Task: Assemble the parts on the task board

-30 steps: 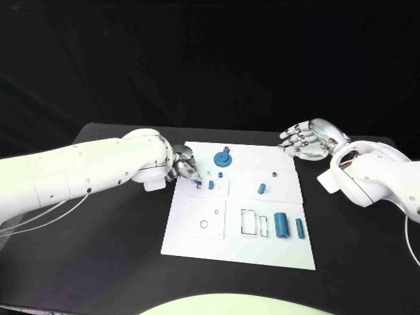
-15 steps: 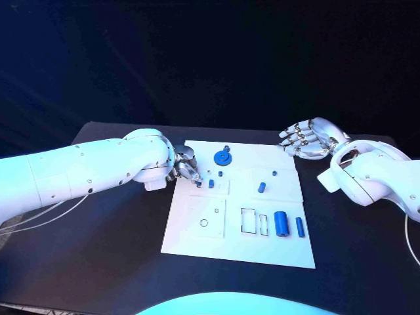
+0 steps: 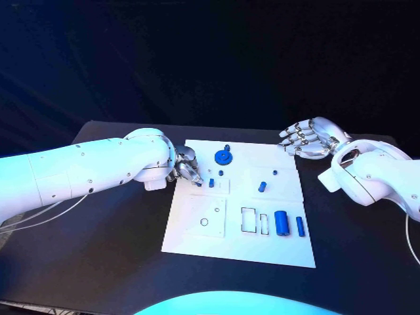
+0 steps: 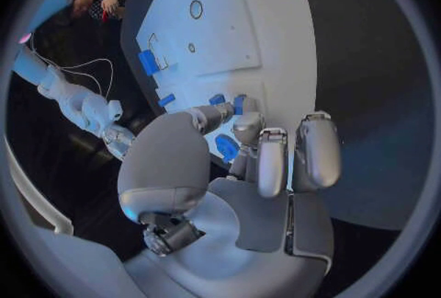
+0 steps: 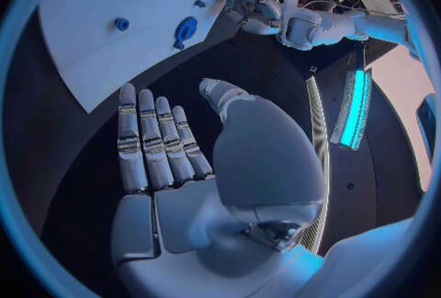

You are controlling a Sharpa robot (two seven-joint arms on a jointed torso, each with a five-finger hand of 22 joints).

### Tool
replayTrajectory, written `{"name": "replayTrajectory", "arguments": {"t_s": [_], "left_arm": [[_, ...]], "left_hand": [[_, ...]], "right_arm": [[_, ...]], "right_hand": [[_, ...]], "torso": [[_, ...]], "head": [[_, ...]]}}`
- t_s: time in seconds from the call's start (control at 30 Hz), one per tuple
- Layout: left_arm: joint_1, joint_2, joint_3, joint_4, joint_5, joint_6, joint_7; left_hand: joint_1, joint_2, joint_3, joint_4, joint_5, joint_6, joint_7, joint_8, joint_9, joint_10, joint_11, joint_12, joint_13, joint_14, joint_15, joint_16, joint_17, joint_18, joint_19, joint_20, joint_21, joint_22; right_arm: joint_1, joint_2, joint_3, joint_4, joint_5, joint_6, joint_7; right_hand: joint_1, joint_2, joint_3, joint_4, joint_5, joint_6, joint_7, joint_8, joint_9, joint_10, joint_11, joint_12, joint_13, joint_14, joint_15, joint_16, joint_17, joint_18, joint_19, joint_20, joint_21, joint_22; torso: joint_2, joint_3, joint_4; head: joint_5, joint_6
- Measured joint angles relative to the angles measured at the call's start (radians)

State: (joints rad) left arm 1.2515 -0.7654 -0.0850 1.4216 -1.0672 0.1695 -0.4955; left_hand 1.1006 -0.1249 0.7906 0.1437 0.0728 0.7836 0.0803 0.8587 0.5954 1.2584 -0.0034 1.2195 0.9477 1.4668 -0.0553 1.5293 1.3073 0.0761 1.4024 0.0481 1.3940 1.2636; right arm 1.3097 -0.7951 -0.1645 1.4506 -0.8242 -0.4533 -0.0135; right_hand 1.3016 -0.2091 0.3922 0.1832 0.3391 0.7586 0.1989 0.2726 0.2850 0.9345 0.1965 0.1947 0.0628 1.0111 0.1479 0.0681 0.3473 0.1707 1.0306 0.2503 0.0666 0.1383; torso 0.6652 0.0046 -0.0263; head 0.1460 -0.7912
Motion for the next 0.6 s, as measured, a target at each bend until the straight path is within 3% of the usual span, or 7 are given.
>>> {"name": "replayTrajectory", "arguments": {"t_s": [0.27, 0.5, 0.6], "left_arm": [[0.0, -0.001, 0.0, -0.003, -0.008, 0.006, -0.001], [-0.001, 0.002, 0.0, -0.008, -0.019, 0.007, -0.001], [-0.001, 0.004, 0.0, -0.011, -0.023, 0.006, -0.001]], "left_hand": [[0.0, 0.0, 0.0, 0.0, 0.001, 0.0, 0.0, 0.0, -0.002, 0.0, 0.0, 0.001, 0.002, 0.0, 0.0, 0.0, 0.0, 0.0, 0.0, 0.0, 0.004, 0.001], [-0.006, 0.005, 0.0, 0.0, 0.029, 0.0, 0.0, 0.006, -0.011, 0.013, -0.002, 0.009, 0.013, 0.0, 0.0, 0.0, 0.0, 0.0, 0.007, 0.0, 0.007, 0.008], [-0.025, -0.001, 0.0, 0.0, 0.068, 0.0, 0.0, 0.012, -0.015, 0.021, -0.004, 0.013, 0.018, -0.002, -0.002, 0.0, 0.0, 0.0, 0.007, 0.0, 0.011, 0.013]], "right_arm": [[0.0, -0.001, 0.0, 0.0, 0.002, 0.001, 0.004], [0.0, -0.002, 0.0, 0.001, 0.003, 0.001, 0.006], [0.0, -0.002, 0.0, 0.002, 0.004, 0.001, 0.007]], "right_hand": [[0.0, 0.0, 0.0, 0.0, 0.0, 0.0, 0.0, 0.0, 0.0, 0.0, 0.0, 0.0, 0.0, 0.0, 0.0, 0.0, -0.002, 0.0, 0.0, 0.0, 0.0, -0.002], [0.0, 0.0, 0.0, 0.0, 0.0, 0.003, -0.003, 0.0, -0.001, 0.0, 0.0, -0.004, 0.0, 0.0, 0.0, 0.0, -0.003, 0.0, 0.0, 0.0, 0.0, -0.003], [0.0, 0.0, 0.0, 0.0, 0.004, 0.003, -0.003, -0.004, -0.001, 0.0, 0.0, -0.004, 0.0, 0.0, 0.0, 0.0, -0.005, 0.0, 0.0, 0.0, 0.0, -0.004]], "torso": [[0.0, 0.0, -0.0004], [0.0, -0.0003, -0.0004], [0.0, -0.0001, -0.0004]], "head": [[-0.001, 0.0], [-0.002, -0.001], [-0.002, -0.001]]}}
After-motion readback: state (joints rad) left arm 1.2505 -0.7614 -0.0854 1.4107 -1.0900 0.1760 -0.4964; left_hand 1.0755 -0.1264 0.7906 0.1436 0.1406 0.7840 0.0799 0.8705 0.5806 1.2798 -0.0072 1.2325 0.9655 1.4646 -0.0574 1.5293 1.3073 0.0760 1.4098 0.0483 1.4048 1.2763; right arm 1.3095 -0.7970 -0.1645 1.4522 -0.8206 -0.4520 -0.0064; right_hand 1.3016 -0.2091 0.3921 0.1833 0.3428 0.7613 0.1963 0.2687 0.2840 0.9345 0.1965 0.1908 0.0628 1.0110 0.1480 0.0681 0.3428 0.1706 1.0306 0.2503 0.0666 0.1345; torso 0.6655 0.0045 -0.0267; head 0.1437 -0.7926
